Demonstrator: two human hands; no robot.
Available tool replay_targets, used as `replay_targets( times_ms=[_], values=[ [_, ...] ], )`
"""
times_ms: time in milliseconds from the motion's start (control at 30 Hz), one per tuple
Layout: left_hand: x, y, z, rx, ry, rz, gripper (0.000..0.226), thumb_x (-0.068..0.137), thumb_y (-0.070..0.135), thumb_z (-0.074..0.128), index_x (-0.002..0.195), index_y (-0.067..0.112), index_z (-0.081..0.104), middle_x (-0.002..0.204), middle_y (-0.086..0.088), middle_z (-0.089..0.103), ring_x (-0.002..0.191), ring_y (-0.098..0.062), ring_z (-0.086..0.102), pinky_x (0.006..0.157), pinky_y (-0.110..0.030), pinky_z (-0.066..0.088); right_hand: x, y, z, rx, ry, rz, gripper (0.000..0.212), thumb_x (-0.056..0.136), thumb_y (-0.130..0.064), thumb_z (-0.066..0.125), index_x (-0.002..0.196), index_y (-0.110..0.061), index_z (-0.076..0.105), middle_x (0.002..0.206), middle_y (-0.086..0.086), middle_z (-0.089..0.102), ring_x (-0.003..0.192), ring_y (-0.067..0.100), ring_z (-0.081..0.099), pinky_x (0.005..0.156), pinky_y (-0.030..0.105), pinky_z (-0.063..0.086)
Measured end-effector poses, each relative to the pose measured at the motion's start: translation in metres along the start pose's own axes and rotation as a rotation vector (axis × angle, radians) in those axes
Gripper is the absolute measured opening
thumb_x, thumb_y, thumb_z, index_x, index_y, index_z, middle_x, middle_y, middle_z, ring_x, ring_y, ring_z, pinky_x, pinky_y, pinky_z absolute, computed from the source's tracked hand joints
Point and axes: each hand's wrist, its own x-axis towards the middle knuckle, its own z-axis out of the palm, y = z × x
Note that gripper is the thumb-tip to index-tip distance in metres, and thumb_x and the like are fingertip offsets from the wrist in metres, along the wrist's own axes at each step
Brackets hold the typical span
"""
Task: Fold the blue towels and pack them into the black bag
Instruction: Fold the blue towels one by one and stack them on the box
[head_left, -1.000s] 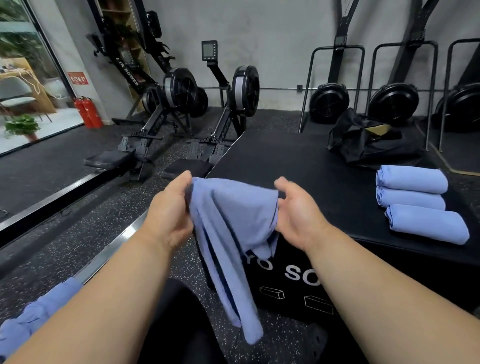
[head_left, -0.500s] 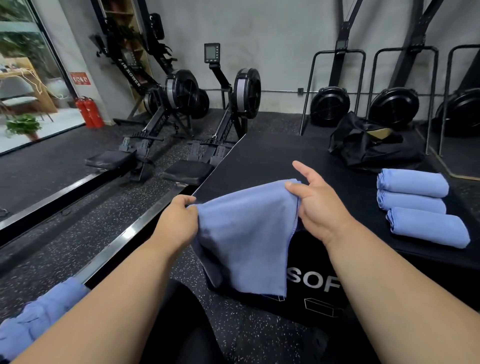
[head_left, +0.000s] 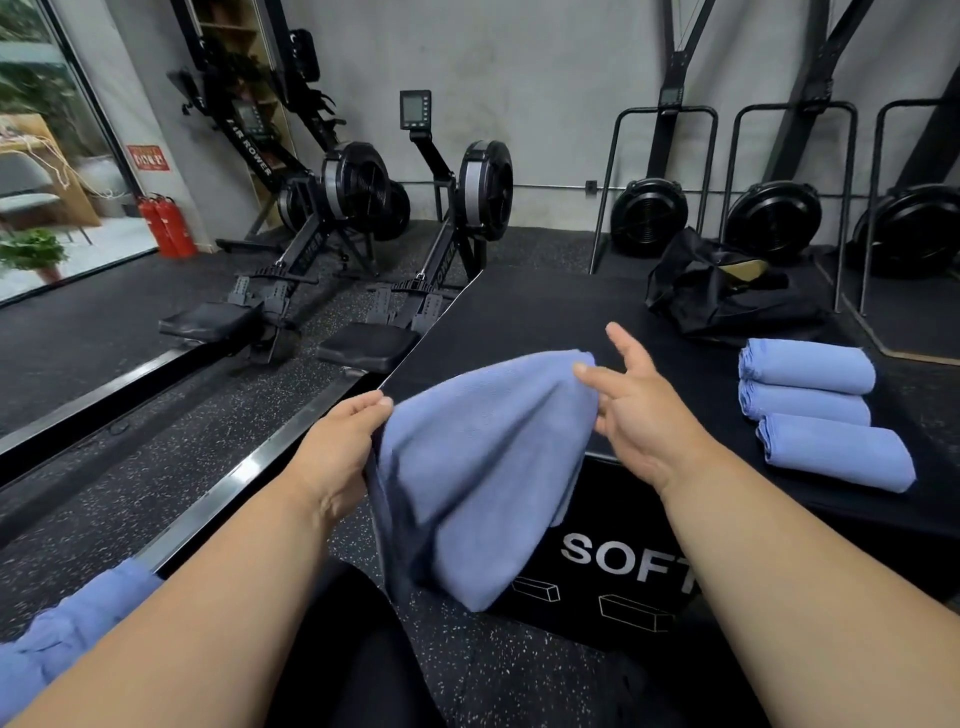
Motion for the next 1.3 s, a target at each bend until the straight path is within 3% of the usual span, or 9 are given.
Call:
replay_targets(
  times_ms=[133, 267, 400, 567, 733, 900, 967, 1033, 1300],
  values=[
    [0.000, -0.004, -0.001, 0.131, -0.023, 0.001, 0.046, 0.090, 0.006, 0.076, 0.133, 0.015, 0.064, 0.118, -0.014, 0.075, 0.101, -0.025, 0.074, 0.084, -0.035, 0.057, -0.009, 0.015, 0.011, -0.201, -0.102, 0.106, 0.070, 0.094, -0.008, 0.069, 0.151, -0.042, 0.048, 0.133, 0.013, 0.066, 0.114, 0.024, 0.072, 0.108, 0.050, 0.053],
    [-0.002, -0.004, -0.007, 0.370, 0.178, 0.083, 0.037, 0.076, 0.029, 0.078, 0.111, 0.029, 0.067, 0.108, 0.001, 0.075, 0.102, -0.023, 0.073, 0.098, -0.045, 0.058, -0.006, 0.003, 0.008, -0.126, 0.019, -0.029, 0.060, 0.083, -0.014, 0.072, 0.135, -0.044, 0.064, 0.126, 0.019, 0.069, 0.095, 0.023, 0.071, 0.101, 0.047, 0.058],
    [0.005, -0.007, -0.014, 0.384, 0.239, 0.096, 0.025, 0.082, 0.040, 0.069, 0.106, 0.034, 0.066, 0.104, -0.002, 0.077, 0.080, -0.027, 0.068, 0.074, -0.042, 0.055, -0.002, -0.004, -0.006, -0.124, 0.069, -0.067, 0.057, 0.085, -0.020, 0.073, 0.131, -0.052, 0.063, 0.124, 0.015, 0.072, 0.093, 0.022, 0.072, 0.097, 0.054, 0.060],
    [0.008, -0.008, -0.011, 0.276, 0.225, 0.059, 0.021, 0.105, 0.017, 0.051, 0.117, 0.022, 0.067, 0.085, -0.004, 0.064, 0.063, -0.018, 0.050, 0.056, -0.027, 0.041, -0.006, 0.008, -0.010, -0.159, 0.138, -0.069, 0.057, 0.091, -0.017, 0.072, 0.141, -0.043, 0.059, 0.107, 0.006, 0.072, 0.090, 0.019, 0.070, 0.098, 0.049, 0.059],
    [0.001, 0.002, -0.004, 0.099, 0.159, 0.073, 0.026, 0.107, 0.018, 0.049, 0.121, 0.022, 0.070, 0.095, -0.007, 0.068, 0.076, -0.021, 0.056, 0.071, -0.035, 0.048, -0.007, 0.017, -0.016, -0.238, 0.271, -0.067, 0.054, 0.091, -0.020, 0.073, 0.140, -0.038, 0.060, 0.114, 0.002, 0.072, 0.109, 0.020, 0.071, 0.103, 0.048, 0.057],
    [-0.010, 0.020, 0.006, 0.168, 0.082, 0.148, 0.007, 0.091, 0.029, 0.067, 0.098, 0.027, 0.069, 0.091, 0.004, 0.070, 0.084, -0.021, 0.063, 0.078, -0.039, 0.053, -0.008, 0.007, -0.013, -0.246, 0.134, -0.009, 0.074, 0.091, -0.032, 0.070, 0.157, -0.043, 0.038, 0.131, -0.003, 0.065, 0.107, 0.014, 0.067, 0.087, 0.037, 0.058],
    [-0.014, 0.014, 0.011, 0.182, -0.019, 0.050, 0.025, 0.092, 0.013, 0.071, 0.114, 0.024, 0.069, 0.111, -0.006, 0.076, 0.102, -0.027, 0.071, 0.099, -0.046, 0.057, -0.012, 0.014, -0.008, -0.383, 0.034, 0.079, 0.078, 0.088, -0.016, 0.067, 0.158, -0.037, 0.039, 0.107, 0.004, 0.070, 0.086, 0.017, 0.063, 0.071, 0.035, 0.054],
    [-0.013, 0.015, 0.011, 0.159, -0.016, 0.055, 0.036, 0.084, 0.016, 0.071, 0.119, 0.024, 0.072, 0.122, -0.009, 0.076, 0.113, -0.027, 0.071, 0.110, -0.050, 0.052, -0.011, 0.015, -0.008, -0.358, 0.038, 0.006, 0.072, 0.088, -0.011, 0.068, 0.152, -0.037, 0.049, 0.095, 0.005, 0.069, 0.082, 0.017, 0.064, 0.076, 0.037, 0.055],
    [-0.014, 0.024, -0.005, 0.360, -0.030, 0.130, 0.048, 0.084, 0.003, 0.056, 0.121, 0.029, 0.071, 0.123, 0.000, 0.071, 0.113, -0.014, 0.065, 0.106, -0.032, 0.049, -0.015, -0.003, -0.018, -0.161, 0.007, -0.062, 0.047, 0.101, -0.013, 0.064, 0.141, -0.036, 0.060, 0.087, 0.004, 0.065, 0.085, 0.014, 0.065, 0.083, 0.035, 0.060]
  ],
)
